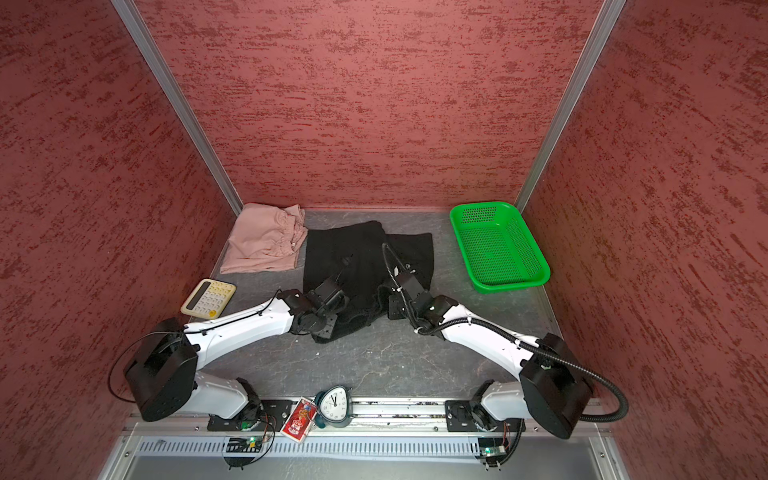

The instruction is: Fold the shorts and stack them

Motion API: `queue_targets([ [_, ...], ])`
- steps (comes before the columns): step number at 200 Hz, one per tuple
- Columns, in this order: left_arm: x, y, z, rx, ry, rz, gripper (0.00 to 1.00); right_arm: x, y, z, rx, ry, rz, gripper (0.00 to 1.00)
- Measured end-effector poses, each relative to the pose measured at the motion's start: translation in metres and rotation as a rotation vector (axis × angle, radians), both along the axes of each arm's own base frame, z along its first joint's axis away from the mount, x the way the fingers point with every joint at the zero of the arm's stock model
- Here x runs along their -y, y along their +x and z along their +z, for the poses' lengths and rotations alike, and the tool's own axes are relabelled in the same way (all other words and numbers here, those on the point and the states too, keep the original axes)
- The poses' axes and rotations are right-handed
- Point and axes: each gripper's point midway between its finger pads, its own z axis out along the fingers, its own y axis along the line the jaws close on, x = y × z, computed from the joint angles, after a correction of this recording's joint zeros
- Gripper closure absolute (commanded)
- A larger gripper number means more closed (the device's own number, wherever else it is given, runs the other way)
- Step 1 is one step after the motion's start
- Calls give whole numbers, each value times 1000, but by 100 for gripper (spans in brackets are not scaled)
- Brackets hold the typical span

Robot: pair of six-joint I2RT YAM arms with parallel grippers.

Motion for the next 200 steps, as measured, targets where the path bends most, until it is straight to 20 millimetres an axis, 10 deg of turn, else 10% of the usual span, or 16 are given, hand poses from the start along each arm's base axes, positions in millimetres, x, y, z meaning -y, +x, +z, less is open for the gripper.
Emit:
queue_targets([
  [86,-37,-20,25,27,8,256,100,38,-27,4,11,53,-106,91],
  [108,-46,-45,9,-24,-29,320,62,59,-50,-17,-47,50,-152,57],
  [123,-55,-60,2,-54,-33,351,1,74,-66,-29,-83,40,-177,38],
  [163,-45,-52,46,30,-190,348,1,79,-71,12,5,115,-159,30],
  [200,-30,-12,113,179,-384,311,1,41,-41,34,23,96,-62,33],
])
